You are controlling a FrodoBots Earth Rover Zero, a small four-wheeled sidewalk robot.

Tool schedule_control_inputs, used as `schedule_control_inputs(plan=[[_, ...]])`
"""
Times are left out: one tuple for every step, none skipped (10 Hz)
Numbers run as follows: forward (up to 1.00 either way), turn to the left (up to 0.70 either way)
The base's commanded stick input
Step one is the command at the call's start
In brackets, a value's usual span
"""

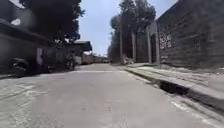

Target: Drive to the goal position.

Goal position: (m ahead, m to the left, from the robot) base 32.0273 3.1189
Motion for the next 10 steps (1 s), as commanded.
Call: schedule_control_inputs(plan=[[1.00,0.00],[1.00,0.00],[1.00,0.00],[1.00,0.00],[1.00,0.00],[1.00,0.00],[1.00,0.00],[1.00,0.00],[1.00,0.00],[1.00,0.00]])
